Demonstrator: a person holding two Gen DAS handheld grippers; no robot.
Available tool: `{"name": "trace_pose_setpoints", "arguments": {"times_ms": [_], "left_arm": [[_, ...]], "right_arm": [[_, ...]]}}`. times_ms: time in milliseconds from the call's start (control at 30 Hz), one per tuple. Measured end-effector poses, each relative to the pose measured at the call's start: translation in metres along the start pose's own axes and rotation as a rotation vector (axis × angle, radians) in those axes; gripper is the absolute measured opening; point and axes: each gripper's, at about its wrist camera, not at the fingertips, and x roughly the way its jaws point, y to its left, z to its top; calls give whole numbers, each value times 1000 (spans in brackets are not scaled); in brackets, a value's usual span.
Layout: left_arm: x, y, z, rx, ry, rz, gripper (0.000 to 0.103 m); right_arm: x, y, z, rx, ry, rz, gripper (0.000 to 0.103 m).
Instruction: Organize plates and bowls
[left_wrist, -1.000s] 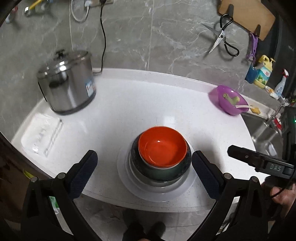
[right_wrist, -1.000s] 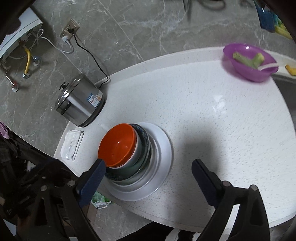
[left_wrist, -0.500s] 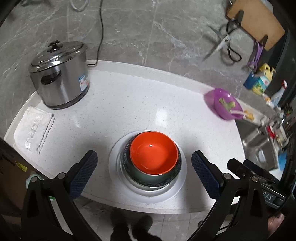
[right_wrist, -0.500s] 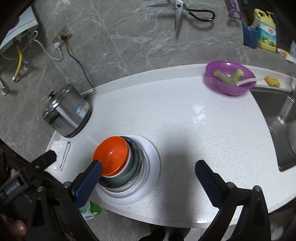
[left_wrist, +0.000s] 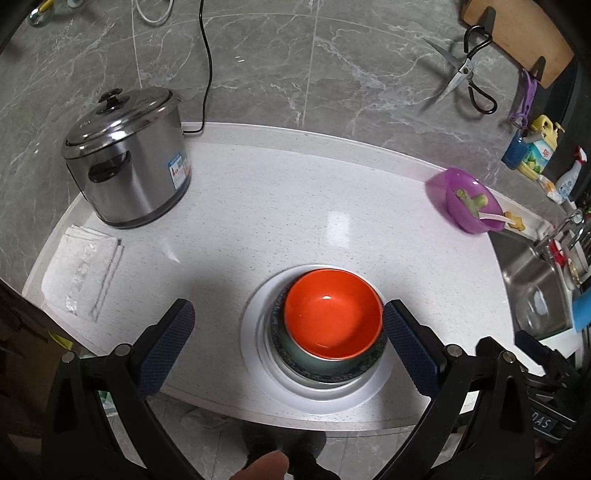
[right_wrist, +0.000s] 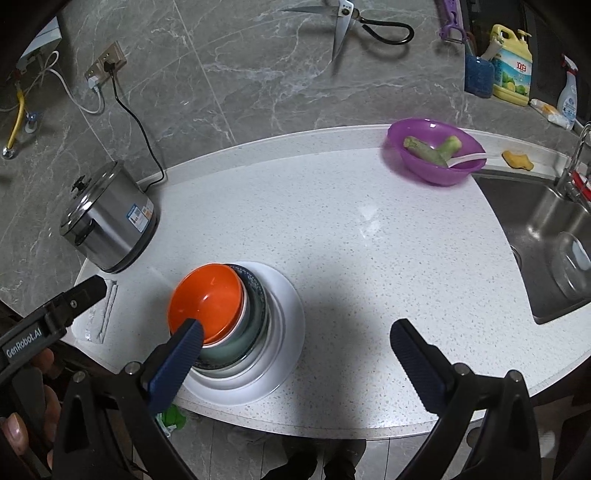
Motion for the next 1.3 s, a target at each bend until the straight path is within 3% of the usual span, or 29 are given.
{"name": "trace_pose_setpoints", "arguments": {"times_ms": [433,600,733,1300], "left_arm": [[-1,-5,2,55,-37,12,103],[-1,-13,3,96,-54,68,103],[-2,-11,2,67,-51,10,103],[12,-13,-1,56,1,55,103]], "right_arm": [[5,9,4,-20,-9,-11,103],[6,9,4,-22,-7,-11,103],[9,7,8,-34,-4,-11,103],[12,10,6,-53,8,-32,103]]}}
